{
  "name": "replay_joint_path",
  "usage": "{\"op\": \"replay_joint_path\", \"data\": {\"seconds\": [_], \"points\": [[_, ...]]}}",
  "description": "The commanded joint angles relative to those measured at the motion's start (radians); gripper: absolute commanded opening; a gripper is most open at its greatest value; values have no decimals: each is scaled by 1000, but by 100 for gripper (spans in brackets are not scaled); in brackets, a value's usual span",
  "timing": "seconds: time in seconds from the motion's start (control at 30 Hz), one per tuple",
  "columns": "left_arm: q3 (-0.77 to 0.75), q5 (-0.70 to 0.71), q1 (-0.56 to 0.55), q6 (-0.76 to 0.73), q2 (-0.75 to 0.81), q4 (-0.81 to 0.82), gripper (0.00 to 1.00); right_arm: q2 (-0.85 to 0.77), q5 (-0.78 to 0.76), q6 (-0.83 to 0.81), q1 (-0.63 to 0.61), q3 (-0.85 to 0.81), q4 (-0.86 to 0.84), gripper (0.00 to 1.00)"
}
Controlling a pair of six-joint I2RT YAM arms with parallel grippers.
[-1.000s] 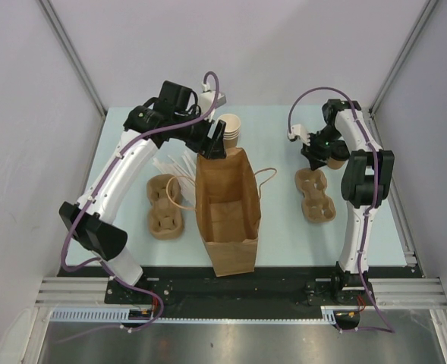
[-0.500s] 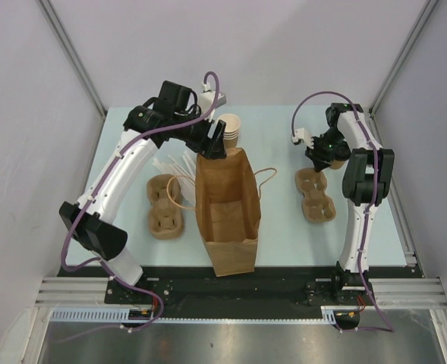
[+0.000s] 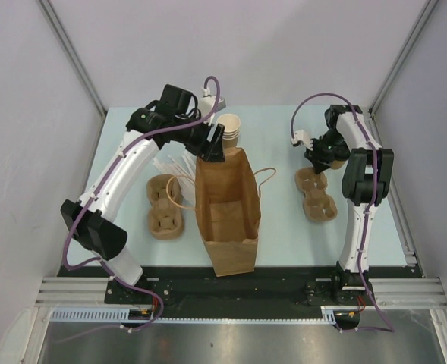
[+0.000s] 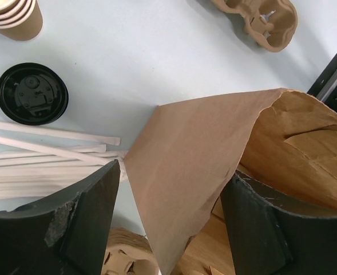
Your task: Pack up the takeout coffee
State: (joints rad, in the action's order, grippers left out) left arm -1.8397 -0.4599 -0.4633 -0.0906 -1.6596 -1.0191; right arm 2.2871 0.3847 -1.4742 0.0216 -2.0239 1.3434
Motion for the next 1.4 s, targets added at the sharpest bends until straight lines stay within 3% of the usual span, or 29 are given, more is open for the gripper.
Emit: {"op": "replay_joint_path", "data": {"seconds": [0.0, 0.1, 0.17, 0.23, 0.67, 0.8, 0.9, 1.0, 1.13, 1.37], "points": [[7, -33, 5, -21, 31, 21, 73, 0, 2, -11, -5, -1, 123, 36], [13, -30, 6, -24, 32, 21, 73, -3, 6, -9, -3, -2, 122, 26], [20, -26, 8, -23, 35, 24, 72, -9, 16, -3, -2, -9, 128, 8], [28, -25, 9, -18, 41, 28, 70, -21, 32, 23, 1, -27, 138, 0], [63, 35, 15, 2, 64, 91, 66, -348, 252, 391, 103, -205, 172, 0], [100, 38, 15, 22, 84, 126, 63, -446, 331, 546, 136, -373, 166, 0], [108, 37, 15, 25, 93, 136, 61, -485, 416, 770, 185, -494, 82, 0], [120, 38, 15, 29, 101, 148, 61, -573, 482, 987, 195, -520, -126, 0], [128, 33, 14, 38, 107, 159, 57, -705, 476, 1149, 98, -425, -418, 0], [117, 52, 12, 49, 110, 171, 40, -775, 419, 1290, -139, -441, -593, 0]]}}
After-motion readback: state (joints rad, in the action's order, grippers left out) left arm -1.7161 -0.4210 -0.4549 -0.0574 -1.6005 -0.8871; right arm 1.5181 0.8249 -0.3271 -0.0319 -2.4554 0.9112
